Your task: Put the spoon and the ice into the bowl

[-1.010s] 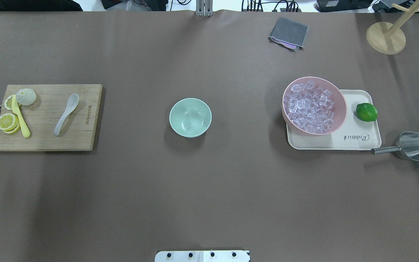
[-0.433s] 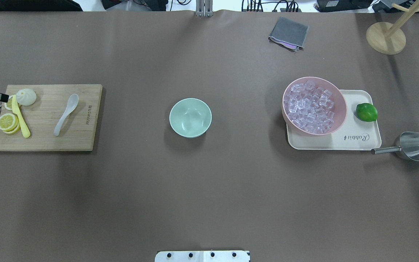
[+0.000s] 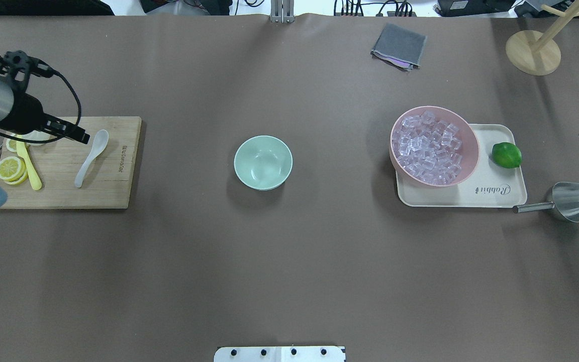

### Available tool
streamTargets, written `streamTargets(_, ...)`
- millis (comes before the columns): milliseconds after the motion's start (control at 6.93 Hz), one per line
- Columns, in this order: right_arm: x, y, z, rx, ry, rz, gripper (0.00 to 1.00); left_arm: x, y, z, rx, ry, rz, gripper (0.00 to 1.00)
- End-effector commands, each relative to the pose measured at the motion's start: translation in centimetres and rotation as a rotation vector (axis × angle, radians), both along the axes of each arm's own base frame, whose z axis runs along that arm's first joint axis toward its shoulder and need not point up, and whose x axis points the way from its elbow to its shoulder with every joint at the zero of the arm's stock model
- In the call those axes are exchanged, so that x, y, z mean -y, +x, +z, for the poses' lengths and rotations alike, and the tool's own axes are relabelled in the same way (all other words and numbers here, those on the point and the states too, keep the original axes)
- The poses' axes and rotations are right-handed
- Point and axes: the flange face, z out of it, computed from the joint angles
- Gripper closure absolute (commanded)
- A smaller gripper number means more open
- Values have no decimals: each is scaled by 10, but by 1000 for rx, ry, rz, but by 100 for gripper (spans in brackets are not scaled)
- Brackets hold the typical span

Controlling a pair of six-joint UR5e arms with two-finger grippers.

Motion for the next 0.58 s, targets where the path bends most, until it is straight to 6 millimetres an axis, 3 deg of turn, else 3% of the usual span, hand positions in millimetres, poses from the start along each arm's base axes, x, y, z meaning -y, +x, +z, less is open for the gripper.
streamTargets(0,17,-57,-39,21,-51,5,0,7,39,22,57,-3,45,41)
streamTargets(144,17,-75,-47,25,-89,19,0,9,42,39,78,-4,67,42)
streamTargets(433,17,-97,-70,36,-102,32,0,1,35,52,86,-25,72,46)
